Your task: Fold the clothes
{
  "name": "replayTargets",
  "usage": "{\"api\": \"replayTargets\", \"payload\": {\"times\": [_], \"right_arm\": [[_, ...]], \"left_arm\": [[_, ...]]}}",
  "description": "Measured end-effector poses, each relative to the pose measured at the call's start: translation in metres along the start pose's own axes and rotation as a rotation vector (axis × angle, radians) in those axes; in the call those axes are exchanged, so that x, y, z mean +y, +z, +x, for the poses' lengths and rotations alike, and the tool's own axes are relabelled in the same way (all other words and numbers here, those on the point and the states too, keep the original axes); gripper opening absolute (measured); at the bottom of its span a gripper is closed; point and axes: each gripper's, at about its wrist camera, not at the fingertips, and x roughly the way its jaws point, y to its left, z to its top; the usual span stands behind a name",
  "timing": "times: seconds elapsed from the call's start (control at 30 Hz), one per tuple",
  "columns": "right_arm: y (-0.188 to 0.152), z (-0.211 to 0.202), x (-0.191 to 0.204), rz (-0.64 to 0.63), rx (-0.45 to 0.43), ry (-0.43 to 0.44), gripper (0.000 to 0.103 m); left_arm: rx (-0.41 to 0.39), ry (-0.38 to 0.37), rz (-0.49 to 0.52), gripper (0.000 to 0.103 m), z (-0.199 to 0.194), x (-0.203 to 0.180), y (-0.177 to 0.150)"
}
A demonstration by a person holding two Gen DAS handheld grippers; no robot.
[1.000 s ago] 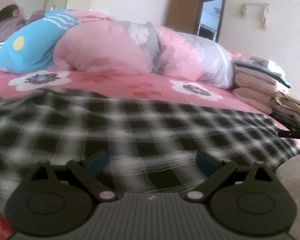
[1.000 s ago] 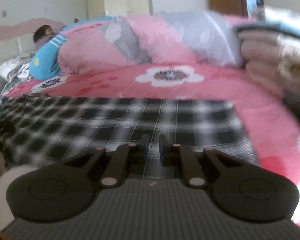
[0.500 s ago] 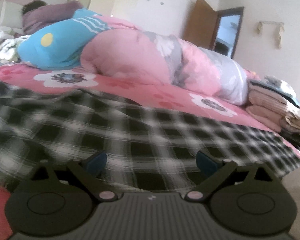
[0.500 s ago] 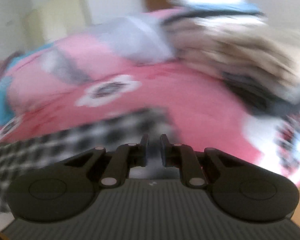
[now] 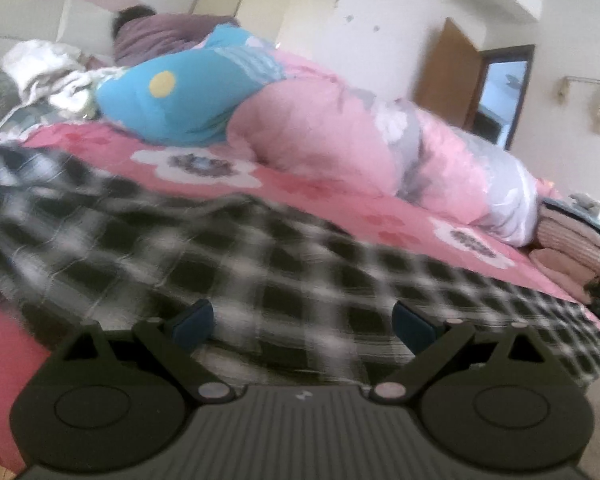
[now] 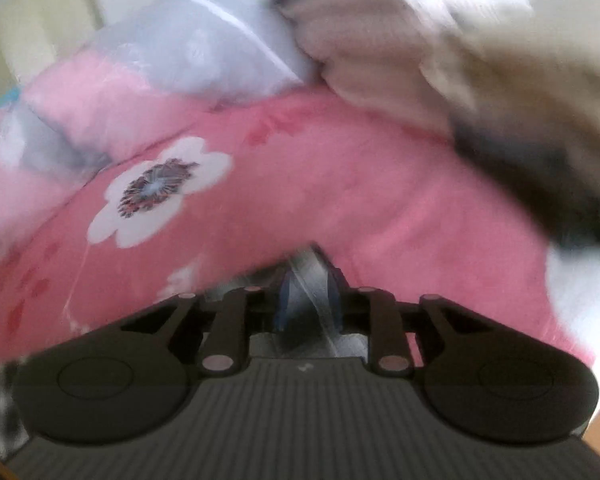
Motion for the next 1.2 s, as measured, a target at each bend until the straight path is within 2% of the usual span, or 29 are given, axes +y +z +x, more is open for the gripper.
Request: {"api": "replayTargets", "payload": {"times": [0.07, 0.2, 0.3, 0.4, 0.53, 0.63, 0.67, 0.77, 0.9, 1.07, 1.1, 1.2], "right_arm": [[0.006, -0.012, 0.04, -0.107, -0.003, 0.07, 0.025], [0.006, -0.023, 0.169, -0.356, 0.128, 0.435, 0.034], [-0.004, -0.011, 0.269, -0.497, 0.262, 0.639, 0.035], [-0.032, 0.017, 0.347, -0.586, 0.384, 0.728, 0.036], [-0.066, 0.075, 0.403, -0.541, 0.513, 0.701, 0.035], [-0.062, 0.097, 0.401, -0.365, 0.472, 0.698, 0.034], [-0.056, 0.097, 0.396, -0.293, 0.445, 0.677, 0.035], [-0.046, 0.082, 0.378, -0.19, 0.396, 0.648, 0.036], [-0.053, 0.035, 0.342, -0.182, 0.405, 0.731, 0.041], [-0.094, -0.021, 0.301, -0.193, 0.467, 0.848, 0.041], [-0.109, -0.03, 0.294, -0.211, 0.472, 0.852, 0.042], [-0.159, -0.054, 0.27, -0.304, 0.473, 0.786, 0.042]], "left_arm": [[0.026, 0.029, -0.007, 0.097, 0.003, 0.002, 0.001], [0.052, 0.07, -0.014, 0.097, 0.002, 0.005, 0.001], [0.061, 0.081, -0.014, 0.097, -0.001, 0.01, -0.001], [0.062, 0.089, -0.014, 0.097, -0.005, 0.016, -0.002], [0.063, 0.089, -0.032, 0.097, -0.01, 0.026, -0.003], [0.062, 0.084, -0.039, 0.097, -0.013, 0.028, -0.003], [0.061, 0.083, -0.043, 0.097, -0.014, 0.029, -0.003], [0.05, 0.09, -0.061, 0.097, -0.019, 0.033, -0.002], [0.031, 0.114, -0.086, 0.097, -0.023, 0.038, -0.001], [0.01, 0.148, -0.101, 0.096, -0.026, 0.042, 0.0], [0.007, 0.151, -0.104, 0.095, -0.027, 0.043, 0.0], [-0.007, 0.165, -0.11, 0.095, -0.03, 0.045, -0.003]]}}
